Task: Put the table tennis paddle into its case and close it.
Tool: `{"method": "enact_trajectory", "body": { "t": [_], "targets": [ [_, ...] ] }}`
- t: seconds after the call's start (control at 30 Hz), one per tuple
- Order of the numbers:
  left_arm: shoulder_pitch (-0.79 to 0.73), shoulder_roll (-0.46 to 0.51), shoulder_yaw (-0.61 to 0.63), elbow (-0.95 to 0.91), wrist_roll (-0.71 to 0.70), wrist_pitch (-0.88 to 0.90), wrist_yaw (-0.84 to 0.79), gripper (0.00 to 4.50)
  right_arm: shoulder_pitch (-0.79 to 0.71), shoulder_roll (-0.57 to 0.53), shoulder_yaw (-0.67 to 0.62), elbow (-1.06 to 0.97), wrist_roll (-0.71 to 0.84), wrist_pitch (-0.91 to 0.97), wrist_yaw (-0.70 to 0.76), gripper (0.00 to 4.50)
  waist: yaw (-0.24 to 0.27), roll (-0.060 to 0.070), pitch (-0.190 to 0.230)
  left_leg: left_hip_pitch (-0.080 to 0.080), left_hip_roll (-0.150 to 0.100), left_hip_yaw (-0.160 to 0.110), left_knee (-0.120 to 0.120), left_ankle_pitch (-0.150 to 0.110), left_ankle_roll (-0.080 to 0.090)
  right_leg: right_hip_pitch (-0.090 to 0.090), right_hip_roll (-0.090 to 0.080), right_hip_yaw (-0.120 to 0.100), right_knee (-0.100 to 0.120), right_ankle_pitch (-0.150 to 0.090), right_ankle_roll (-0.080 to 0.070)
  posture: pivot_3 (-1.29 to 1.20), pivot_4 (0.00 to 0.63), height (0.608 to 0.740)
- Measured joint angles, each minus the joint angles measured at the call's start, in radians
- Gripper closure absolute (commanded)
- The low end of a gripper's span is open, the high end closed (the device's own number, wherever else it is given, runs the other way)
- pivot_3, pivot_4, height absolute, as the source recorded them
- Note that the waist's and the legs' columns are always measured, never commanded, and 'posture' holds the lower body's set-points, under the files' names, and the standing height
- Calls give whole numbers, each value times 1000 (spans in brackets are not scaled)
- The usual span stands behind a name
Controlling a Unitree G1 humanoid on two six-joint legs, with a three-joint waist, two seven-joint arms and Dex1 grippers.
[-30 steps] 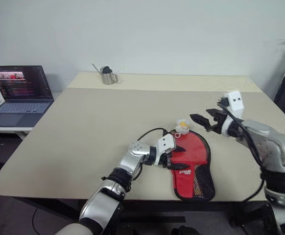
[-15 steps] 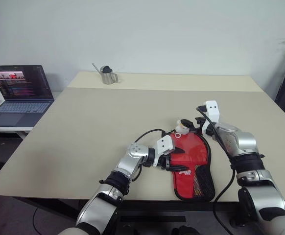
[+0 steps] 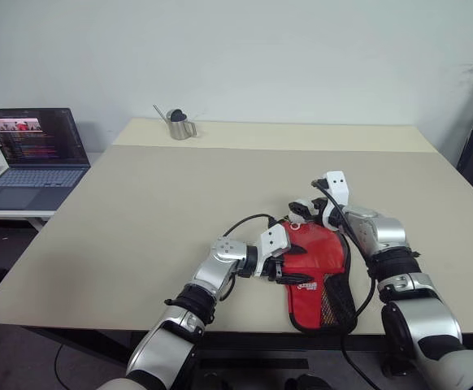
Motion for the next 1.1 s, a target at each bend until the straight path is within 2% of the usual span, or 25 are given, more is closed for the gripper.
{"method": "enact_trajectory", "body": {
  "t": [0.1,0.37,0.47,0.53,0.67,0.9,1.1],
  "targets": [
    [-2,-1,0,2,0,0,2,901,0,0,0,-4,-9,0,7,625,0,0,0,0,0,0,0,0,0,0,0,0,0,0,0,0,150,740],
    [-72,-30,4,85,4,-46,62,901,2,0,12,-44,-21,3,23,3409,0,0,0,0,0,0,0,0,0,0,0,0,0,0,0,0,150,740],
    [-121,-38,8,127,4,-72,93,901,13,0,14,-68,-25,8,24,4181,0,0,0,0,0,0,0,0,0,0,0,0,0,0,0,0,150,740],
    [-138,-43,8,159,6,-92,108,901,15,0,14,-71,-26,10,23,4363,0,0,0,0,0,0,-1,0,0,0,0,0,0,0,0,0,150,740],
    [-148,-42,7,238,27,-132,129,901,24,0,16,-78,-31,11,19,4365,0,0,0,0,0,0,-2,0,0,-1,0,0,0,0,0,0,150,740],
    [-149,-45,6,261,40,-170,124,901,25,-3,21,-78,-61,-8,-3,4365,0,0,0,0,0,0,-1,0,0,-1,0,0,0,0,0,0,150,740],
    [-152,-49,8,296,42,-193,123,901,24,-32,10,9,-102,-116,-57,4366,2,0,0,0,0,0,-1,0,0,0,0,0,0,0,0,0,150,740]
  ]
}}
